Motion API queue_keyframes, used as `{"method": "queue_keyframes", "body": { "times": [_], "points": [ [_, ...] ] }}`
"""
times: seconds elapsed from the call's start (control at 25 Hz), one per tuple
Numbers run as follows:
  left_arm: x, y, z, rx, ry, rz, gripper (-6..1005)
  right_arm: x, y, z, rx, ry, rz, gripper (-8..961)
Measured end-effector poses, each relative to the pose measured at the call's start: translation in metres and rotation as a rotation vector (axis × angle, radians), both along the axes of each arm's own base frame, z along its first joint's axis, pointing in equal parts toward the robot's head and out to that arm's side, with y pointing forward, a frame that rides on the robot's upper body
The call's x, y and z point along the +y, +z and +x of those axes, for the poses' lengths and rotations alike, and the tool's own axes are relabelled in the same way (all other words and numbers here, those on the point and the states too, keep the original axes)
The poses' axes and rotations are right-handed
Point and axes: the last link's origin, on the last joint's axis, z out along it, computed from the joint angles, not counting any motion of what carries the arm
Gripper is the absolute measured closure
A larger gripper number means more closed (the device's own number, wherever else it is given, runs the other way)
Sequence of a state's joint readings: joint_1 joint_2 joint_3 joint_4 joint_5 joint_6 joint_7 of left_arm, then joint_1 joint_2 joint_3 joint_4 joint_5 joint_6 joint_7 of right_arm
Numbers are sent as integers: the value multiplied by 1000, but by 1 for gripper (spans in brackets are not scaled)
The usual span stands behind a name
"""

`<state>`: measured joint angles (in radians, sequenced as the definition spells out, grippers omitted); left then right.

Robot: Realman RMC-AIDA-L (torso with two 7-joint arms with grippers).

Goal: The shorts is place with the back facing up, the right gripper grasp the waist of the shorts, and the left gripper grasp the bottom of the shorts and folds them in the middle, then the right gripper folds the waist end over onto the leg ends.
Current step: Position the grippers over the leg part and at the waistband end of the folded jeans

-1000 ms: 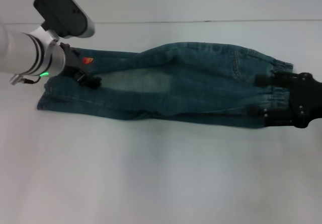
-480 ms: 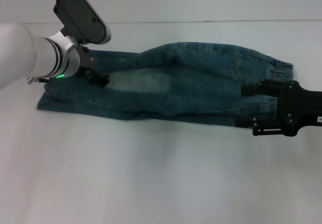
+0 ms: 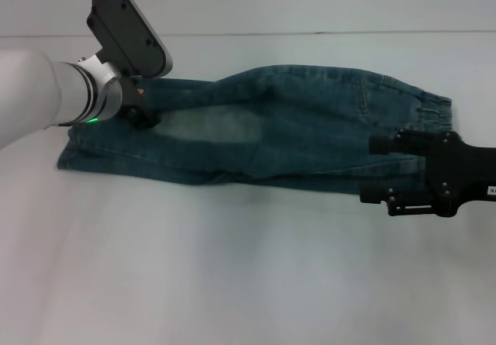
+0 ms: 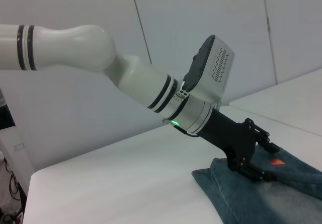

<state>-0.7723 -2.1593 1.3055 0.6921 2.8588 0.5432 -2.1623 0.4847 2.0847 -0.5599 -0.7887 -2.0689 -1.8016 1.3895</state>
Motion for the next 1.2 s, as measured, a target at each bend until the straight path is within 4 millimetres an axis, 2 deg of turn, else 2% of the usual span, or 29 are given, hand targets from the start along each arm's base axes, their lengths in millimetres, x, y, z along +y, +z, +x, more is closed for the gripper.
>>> {"method": "queue_keyframes", "body": {
  "times": [0.36, 0.44, 0.68, 0.88, 1.2],
  "points": [
    [-2, -4, 2, 41, -44, -28, 441, -1, 0, 1, 6, -7, -1, 37],
    [-3, -8, 3, 53, -55, -41, 648, -1, 0, 1, 10, -11, -1, 37],
    [-5, -13, 6, 92, -89, -79, 882, 0, 0, 1, 15, -15, 0, 38],
    [-4, -14, 8, 94, -102, -75, 958, 1, -1, 1, 18, -19, 2, 38],
    [7, -13, 30, 82, -162, -41, 957, 0, -1, 0, 20, -11, -3, 37]
  ]
}}
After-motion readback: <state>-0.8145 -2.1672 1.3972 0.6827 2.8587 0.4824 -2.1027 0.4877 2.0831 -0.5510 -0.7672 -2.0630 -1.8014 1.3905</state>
